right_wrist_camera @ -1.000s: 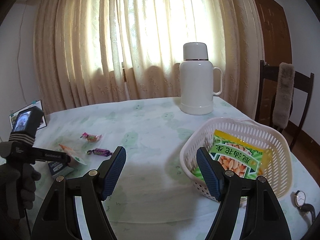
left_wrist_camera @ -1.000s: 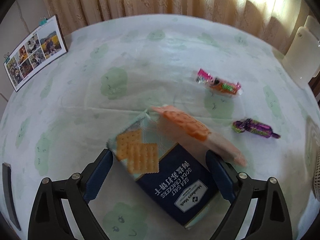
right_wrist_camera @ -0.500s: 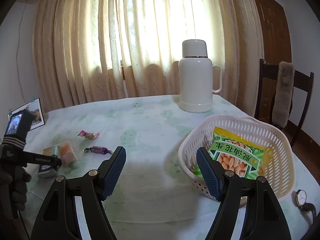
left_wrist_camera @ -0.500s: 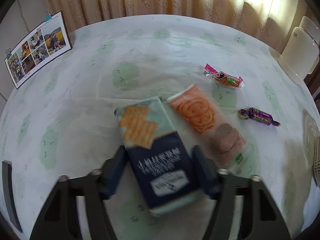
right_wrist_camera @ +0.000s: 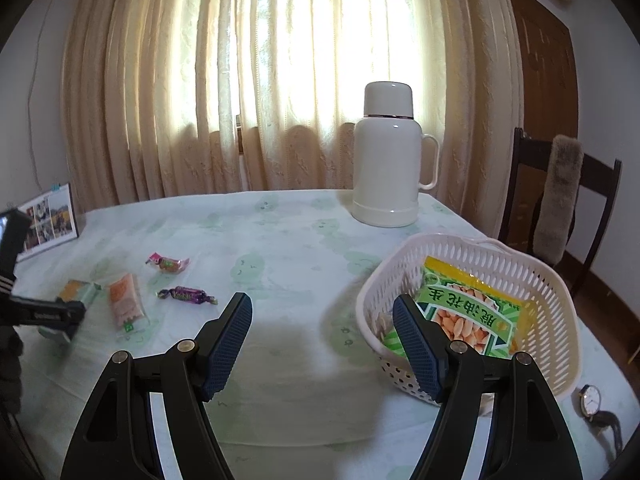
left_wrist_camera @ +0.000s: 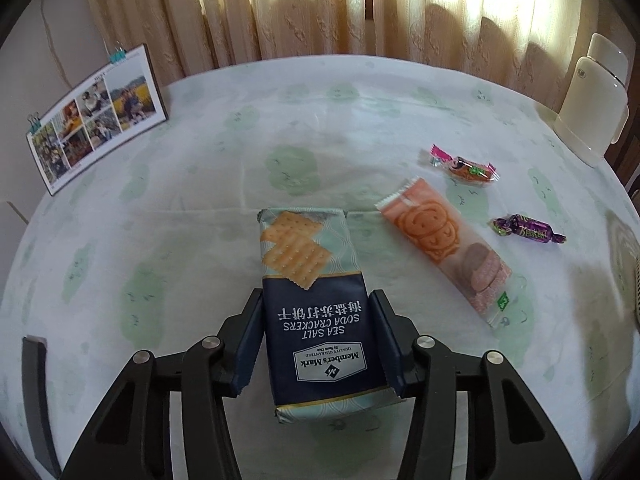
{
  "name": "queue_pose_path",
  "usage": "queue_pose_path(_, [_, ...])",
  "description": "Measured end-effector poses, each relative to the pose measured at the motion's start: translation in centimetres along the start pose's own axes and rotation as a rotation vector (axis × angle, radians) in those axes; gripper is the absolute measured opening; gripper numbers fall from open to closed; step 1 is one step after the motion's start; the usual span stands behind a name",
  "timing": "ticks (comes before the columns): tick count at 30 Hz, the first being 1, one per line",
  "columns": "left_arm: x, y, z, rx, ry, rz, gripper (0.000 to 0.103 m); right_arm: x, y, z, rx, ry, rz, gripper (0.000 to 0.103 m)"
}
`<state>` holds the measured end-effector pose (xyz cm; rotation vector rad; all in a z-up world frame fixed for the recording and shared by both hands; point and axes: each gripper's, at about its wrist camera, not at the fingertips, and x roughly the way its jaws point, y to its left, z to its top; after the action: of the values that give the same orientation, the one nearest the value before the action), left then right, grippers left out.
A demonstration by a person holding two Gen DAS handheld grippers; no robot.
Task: Organize snacks
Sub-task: 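Grasp the blue soda cracker pack with the left tool and lift it, then grasp the orange cookie pack with the right tool while the left tool holds the cracker pack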
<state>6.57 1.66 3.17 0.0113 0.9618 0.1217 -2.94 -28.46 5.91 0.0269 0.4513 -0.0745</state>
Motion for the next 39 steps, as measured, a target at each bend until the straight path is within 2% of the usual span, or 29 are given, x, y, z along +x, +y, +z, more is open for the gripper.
queue_pose_path(3, [-0.4, 0.6, 0.0, 0.003, -0.016, -0.005, 0.046, 0.3, 1.1, 0.2, -0.020, 0.012, 0.025, 0.074])
queue_pose_path(12, [-2.1, 2.1, 0.1, -0.001, -0.088, 0.020, 0.045, 2.9, 5.3, 1.6, -0.035, 0.133, 0.207, 0.074])
queue_pose_path(25, [-3.7, 3.7, 0.1, -0.037, -0.135, 0.002, 0.045, 8.1, 13.4, 1.8, -0.179, 0.314, 0.411, 0.074])
queue_pose_path(34, [-4.1, 4.4, 0.1, -0.067, -0.145, -0.011, 0.045, 11.9, 16.4, 1.9, -0.201, 0.405, 0.484, 0.073])
queue_pose_path(37, [-4.3, 4.5, 0.1, -0.071, -0.148, -0.015, 0.045, 12.4, 17.8, 1.6, -0.243, 0.416, 0.499, 0.070])
queue_pose_path(39, [-4.2, 4.7, 0.1, -0.074, -0.149, -0.017, 0.045, 12.8, 18.8, 1.3, -0.276, 0.427, 0.506, 0.063])
